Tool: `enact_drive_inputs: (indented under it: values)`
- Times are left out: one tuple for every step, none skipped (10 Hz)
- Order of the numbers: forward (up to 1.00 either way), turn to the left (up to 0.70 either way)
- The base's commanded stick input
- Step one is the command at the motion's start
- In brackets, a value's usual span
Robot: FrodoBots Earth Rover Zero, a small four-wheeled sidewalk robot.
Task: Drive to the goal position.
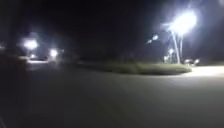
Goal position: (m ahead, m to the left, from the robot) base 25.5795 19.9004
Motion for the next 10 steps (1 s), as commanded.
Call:
enact_drive_inputs:
  values:
    - [0.70,0.00]
    - [0.70,0.00]
    - [0.70,0.00]
    - [0.70,0.08]
    - [0.70,0.26]
    - [0.70,0.27]
    - [0.70,0.21]
    - [0.70,0.04]
    - [0.70,0.00]
    - [0.70,0.00]
